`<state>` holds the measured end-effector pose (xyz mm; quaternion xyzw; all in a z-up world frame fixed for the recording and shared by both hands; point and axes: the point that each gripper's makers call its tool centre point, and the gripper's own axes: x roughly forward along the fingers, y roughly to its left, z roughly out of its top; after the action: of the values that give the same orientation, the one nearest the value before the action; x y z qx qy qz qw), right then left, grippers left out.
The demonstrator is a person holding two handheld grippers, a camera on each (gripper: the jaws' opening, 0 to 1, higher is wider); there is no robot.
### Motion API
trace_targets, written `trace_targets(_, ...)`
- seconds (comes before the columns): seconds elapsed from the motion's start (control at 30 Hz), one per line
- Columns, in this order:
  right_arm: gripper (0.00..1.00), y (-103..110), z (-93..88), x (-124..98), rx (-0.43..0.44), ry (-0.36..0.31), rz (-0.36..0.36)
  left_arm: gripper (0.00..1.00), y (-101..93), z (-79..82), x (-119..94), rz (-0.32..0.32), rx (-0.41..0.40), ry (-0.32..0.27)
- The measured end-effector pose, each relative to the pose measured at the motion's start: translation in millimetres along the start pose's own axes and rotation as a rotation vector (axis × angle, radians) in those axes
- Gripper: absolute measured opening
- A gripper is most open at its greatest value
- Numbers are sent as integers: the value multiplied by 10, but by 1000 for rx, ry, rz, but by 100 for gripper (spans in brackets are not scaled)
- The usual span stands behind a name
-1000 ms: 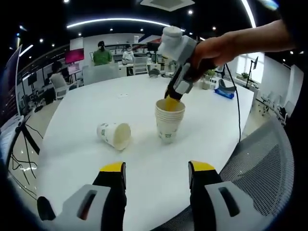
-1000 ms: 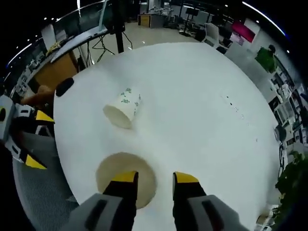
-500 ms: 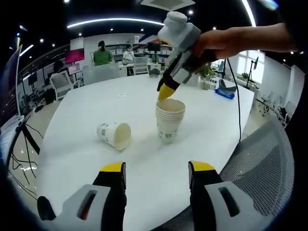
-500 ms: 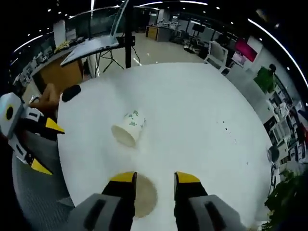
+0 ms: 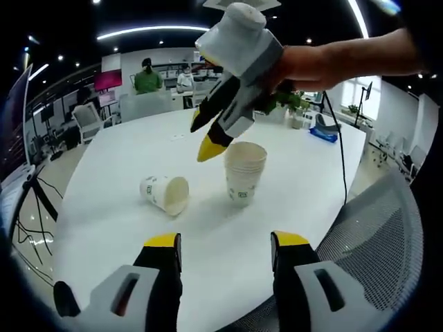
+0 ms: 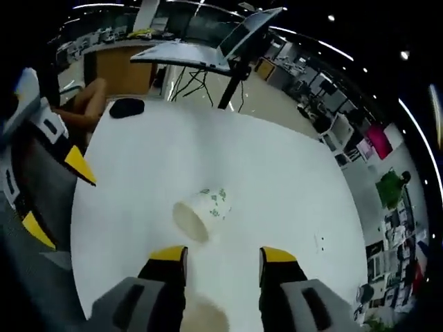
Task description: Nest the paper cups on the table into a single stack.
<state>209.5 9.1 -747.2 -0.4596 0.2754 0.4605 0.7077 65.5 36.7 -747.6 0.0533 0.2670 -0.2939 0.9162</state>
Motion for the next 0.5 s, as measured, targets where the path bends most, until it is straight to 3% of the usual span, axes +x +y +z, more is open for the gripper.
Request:
trace_targets(0.27, 44, -4, 125, 248, -147, 12, -55, 50, 7, -2, 3, 1, 1, -3)
trace_targets(0.4, 47, 60, 193, 365, -170, 5, -61, 50, 16, 0, 3, 4, 1, -5)
trace_targets(0.5, 48, 98, 290, 456, -267, 5, -90, 50, 29, -3, 8, 6, -2, -7)
